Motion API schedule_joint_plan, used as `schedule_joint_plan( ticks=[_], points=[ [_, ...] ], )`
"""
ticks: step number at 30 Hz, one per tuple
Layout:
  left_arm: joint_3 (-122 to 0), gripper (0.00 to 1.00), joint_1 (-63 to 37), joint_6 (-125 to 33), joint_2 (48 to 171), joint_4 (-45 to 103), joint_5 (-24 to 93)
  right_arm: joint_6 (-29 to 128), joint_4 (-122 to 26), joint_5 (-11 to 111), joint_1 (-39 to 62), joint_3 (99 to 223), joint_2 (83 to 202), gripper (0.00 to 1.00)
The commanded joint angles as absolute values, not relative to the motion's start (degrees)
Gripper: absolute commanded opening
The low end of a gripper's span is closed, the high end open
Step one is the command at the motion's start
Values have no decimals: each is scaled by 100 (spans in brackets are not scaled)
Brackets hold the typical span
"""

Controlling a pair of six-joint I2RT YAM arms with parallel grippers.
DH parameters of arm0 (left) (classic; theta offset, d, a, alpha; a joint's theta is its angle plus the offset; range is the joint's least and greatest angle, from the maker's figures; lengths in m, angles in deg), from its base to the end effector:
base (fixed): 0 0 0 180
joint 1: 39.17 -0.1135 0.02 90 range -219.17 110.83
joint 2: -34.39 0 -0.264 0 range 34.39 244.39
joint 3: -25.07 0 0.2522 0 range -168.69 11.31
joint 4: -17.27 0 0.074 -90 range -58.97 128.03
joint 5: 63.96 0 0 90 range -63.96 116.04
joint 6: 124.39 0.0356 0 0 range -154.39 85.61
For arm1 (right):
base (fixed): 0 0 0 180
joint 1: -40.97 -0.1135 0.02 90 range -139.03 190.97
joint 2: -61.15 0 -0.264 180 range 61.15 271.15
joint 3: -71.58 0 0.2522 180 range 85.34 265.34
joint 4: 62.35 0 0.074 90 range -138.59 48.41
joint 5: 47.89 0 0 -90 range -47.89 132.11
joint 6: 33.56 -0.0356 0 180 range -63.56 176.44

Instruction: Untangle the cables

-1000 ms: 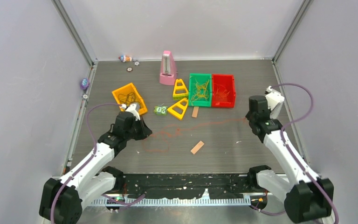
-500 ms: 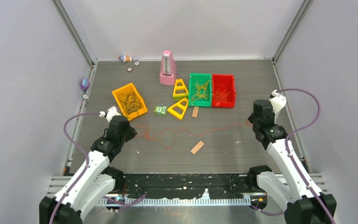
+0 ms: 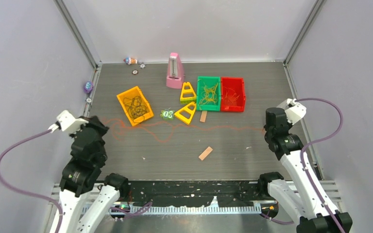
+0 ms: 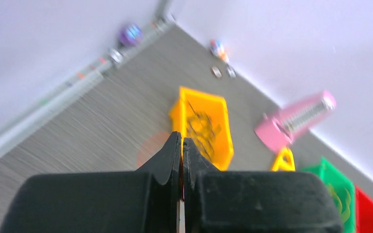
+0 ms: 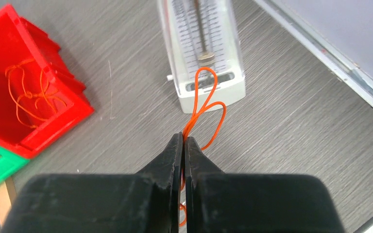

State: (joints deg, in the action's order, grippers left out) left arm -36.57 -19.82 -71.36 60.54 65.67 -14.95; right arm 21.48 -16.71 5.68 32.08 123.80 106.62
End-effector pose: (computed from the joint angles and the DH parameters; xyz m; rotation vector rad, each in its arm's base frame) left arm 0.0895 -0.0067 0.3537 -0.7465 1.5727 -0.0775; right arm 0.1665 0.0046 0.2669 0.7902 1.9580 -0.2643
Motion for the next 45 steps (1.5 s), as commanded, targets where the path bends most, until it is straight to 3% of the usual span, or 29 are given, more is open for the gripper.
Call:
schedule_joint_plan(
  ticks=[1,5,9,12,13,19,29,45],
  points=[
    [-3922,0,-2044,-6030,5858,6301,-3641,1706,-1393,-256,3233,12532,10227,5],
    [-3808,0,-2099,-5233,5840,5636,-4177,1490,-1114,-736,3247,12612,9893,5],
    [-3705,0,-2453,-5716,5980,5952,-3806,1235,-891,-1287,3255,12639,9461,5],
    [-3649,0,-2598,-5956,6124,5999,-2761,1960,-1528,-592,3261,12443,9218,5],
    [-3596,0,-2598,-5921,6157,5870,-2020,2370,-1915,167,3252,12381,9235,5],
    [-3592,0,-2585,-5730,6314,5119,879,3208,-2389,2155,3248,12753,9849,5],
    [-4071,0,-2577,-5882,6704,4447,3598,3513,-2801,2875,3246,14256,11023,5],
    [-5985,0,-2247,-6293,7881,4430,4576,3519,-3106,2576,3253,16356,12769,5]
  ],
)
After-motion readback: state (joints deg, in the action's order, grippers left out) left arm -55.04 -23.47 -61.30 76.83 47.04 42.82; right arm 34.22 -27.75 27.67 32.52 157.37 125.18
